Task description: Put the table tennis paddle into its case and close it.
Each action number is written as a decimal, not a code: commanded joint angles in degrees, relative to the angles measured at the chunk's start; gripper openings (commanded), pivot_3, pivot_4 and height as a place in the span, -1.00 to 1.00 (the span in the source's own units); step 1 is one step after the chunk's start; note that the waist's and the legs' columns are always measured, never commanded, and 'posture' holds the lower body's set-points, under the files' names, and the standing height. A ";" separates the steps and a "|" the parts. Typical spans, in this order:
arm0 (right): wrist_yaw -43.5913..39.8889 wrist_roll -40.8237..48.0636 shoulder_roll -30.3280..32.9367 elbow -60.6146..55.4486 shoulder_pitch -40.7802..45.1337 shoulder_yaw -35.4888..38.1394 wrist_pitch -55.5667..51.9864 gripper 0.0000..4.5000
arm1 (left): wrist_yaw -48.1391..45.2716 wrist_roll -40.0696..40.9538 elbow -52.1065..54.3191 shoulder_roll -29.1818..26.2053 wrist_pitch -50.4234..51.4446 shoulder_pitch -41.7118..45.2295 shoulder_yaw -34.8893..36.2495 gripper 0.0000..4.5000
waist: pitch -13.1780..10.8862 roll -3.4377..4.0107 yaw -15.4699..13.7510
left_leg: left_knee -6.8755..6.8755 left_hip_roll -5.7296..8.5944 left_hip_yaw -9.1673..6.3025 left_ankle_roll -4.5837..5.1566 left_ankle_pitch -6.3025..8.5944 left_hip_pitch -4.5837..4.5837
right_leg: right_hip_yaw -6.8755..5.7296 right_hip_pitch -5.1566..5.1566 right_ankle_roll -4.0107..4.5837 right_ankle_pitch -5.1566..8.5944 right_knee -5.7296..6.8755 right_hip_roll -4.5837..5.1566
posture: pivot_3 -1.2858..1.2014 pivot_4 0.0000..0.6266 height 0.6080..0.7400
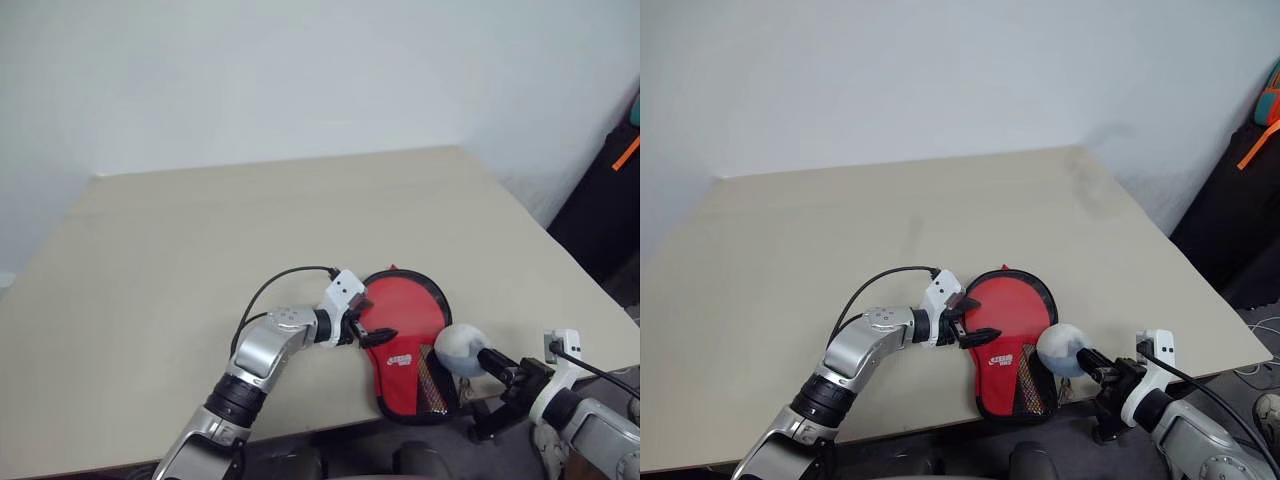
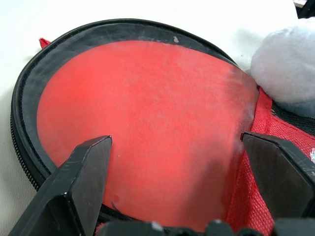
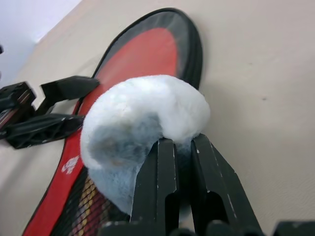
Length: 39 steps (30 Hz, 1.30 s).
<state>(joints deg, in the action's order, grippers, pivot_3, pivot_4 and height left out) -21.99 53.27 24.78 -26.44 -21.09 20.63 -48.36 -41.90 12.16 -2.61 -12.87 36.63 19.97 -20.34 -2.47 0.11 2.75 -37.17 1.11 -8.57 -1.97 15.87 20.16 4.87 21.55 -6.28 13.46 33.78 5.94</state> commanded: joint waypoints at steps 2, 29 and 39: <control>1.35 -0.74 -0.90 0.32 2.08 -1.24 0.42 -0.44 | 1.51 -1.75 -5.98 -0.57 4.35 -2.40 -1.59 1.00 | 0.02 -0.01 -0.01 | 0.01 0.00 0.00 0.00 0.00 -0.12 | 0.00 -0.03 0.00 0.00 0.00 0.00 | 0.03 -1.00 1.00; 4.74 2.14 -8.34 1.63 8.65 6.24 12.91 0.52 | 1.74 6.34 -6.95 2.46 -8.00 -1.15 12.36 1.00 | -0.05 0.25 0.02 | 0.32 0.01 0.06 0.03 -0.02 -0.02 | 0.15 0.50 -0.02 -0.03 0.20 -0.06 | 0.03 -1.00 1.00; -3.28 8.10 -1.34 4.15 12.57 8.35 11.67 0.52 | -10.37 12.27 4.87 -8.38 -12.17 -3.46 17.59 1.00 | -1.03 0.09 -0.21 | 0.30 0.23 0.12 0.28 -0.25 0.57 | 0.47 1.09 -0.08 -0.20 0.94 -0.05 | 0.03 -1.00 1.00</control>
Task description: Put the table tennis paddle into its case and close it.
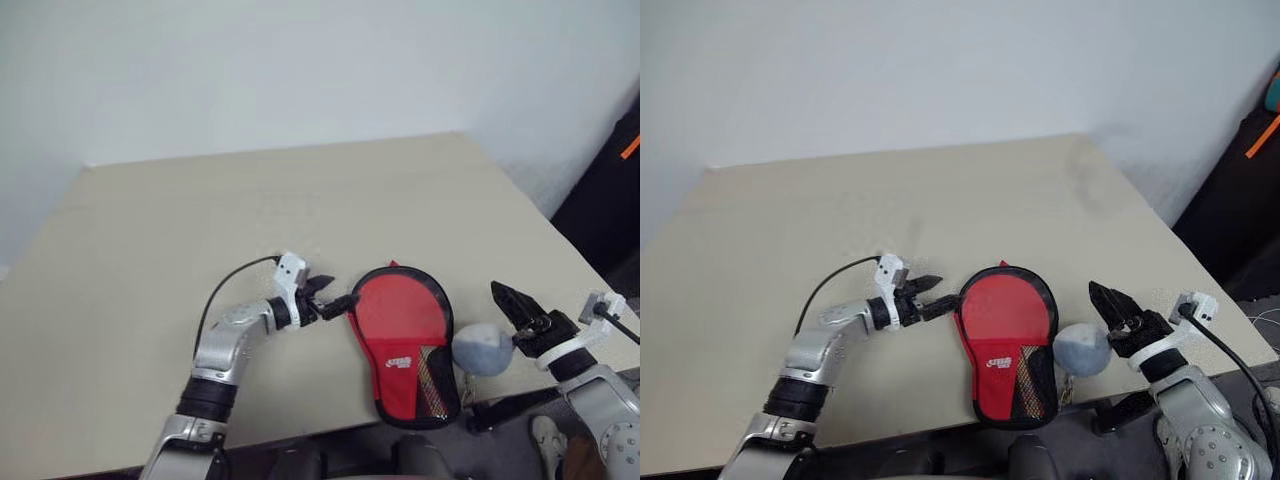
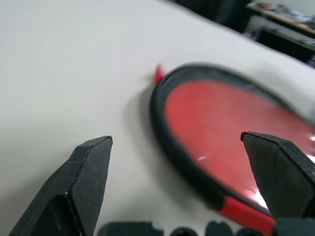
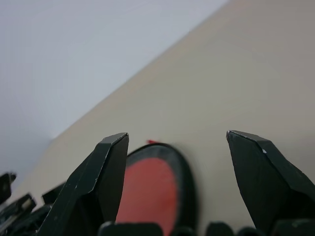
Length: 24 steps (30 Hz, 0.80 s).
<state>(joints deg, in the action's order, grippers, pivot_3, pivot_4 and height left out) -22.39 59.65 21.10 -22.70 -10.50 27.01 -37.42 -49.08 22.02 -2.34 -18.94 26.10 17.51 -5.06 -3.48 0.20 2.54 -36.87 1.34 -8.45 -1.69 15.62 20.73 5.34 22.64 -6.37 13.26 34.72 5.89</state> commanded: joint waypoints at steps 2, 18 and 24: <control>-4.93 2.51 4.39 0.98 3.55 2.12 0.35 0.52 | -4.43 3.19 6.96 -4.32 -4.54 -2.81 4.52 1.00 | -0.07 0.01 0.01 | 0.00 -0.01 0.02 0.01 0.01 -0.03 | 0.02 0.00 0.00 0.00 0.01 0.00 | 0.03 -1.00 1.00; -13.81 -0.68 9.79 5.08 12.22 -5.53 -0.45 0.96 | -8.28 7.79 19.79 -19.21 -4.78 -23.98 17.36 1.00 | -0.33 -0.13 -0.01 | -0.06 -0.09 0.06 0.01 0.00 -0.09 | 0.03 -0.02 0.07 0.03 0.08 -0.04 | 0.03 -1.00 1.00; -14.73 -3.82 9.21 8.82 16.03 -6.80 1.18 0.96 | -6.05 5.67 20.27 -18.30 -7.18 -27.54 16.23 1.00 | -0.34 -0.12 0.02 | -0.12 -0.10 0.07 0.00 0.00 -0.11 | 0.02 -0.07 0.14 0.04 0.09 -0.04 | 0.03 -1.00 1.00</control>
<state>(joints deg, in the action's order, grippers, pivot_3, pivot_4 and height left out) -36.51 56.94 30.23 -13.67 3.89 20.28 -37.90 -55.85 27.91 16.18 -37.39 20.53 -10.63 10.83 -3.82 0.08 2.56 -37.01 1.24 -8.37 -1.68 15.61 20.61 5.35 22.57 -6.19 13.28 34.81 5.85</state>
